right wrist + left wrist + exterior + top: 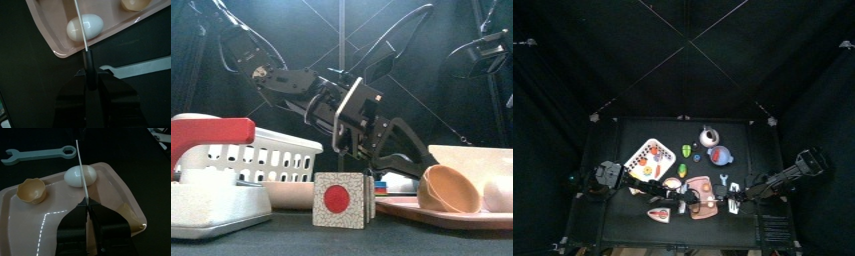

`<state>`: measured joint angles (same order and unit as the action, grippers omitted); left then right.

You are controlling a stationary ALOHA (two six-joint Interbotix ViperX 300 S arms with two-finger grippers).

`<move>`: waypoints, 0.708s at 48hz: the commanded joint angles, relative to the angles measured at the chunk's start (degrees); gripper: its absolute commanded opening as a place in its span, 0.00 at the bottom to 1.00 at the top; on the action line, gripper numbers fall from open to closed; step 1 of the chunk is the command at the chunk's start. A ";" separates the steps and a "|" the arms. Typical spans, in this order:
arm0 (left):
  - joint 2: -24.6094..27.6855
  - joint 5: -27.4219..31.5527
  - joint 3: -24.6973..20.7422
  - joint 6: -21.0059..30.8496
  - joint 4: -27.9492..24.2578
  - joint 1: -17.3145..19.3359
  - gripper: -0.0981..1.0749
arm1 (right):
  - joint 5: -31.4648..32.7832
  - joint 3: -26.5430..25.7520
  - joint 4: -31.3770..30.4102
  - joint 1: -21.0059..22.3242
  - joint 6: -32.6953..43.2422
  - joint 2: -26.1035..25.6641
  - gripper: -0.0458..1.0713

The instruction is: Cut egg

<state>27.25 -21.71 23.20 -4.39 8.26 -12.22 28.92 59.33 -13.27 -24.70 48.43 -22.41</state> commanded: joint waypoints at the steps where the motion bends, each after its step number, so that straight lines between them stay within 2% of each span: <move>1: -0.18 0.88 0.18 0.00 -0.18 -1.14 0.45 | -0.09 -0.18 -0.18 0.09 0.09 0.70 0.41; 19: -0.44 1.32 0.18 -0.09 0.53 -1.14 0.45 | -0.53 -0.35 -1.23 0.18 0.18 0.79 0.41; 34: -2.81 1.32 0.62 -0.53 0.26 -1.14 0.45 | 1.58 -3.25 -4.13 0.18 0.09 -0.70 0.41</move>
<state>26.72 -20.74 23.99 -4.75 8.79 -12.39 29.09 57.57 -16.70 -24.52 48.43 -21.62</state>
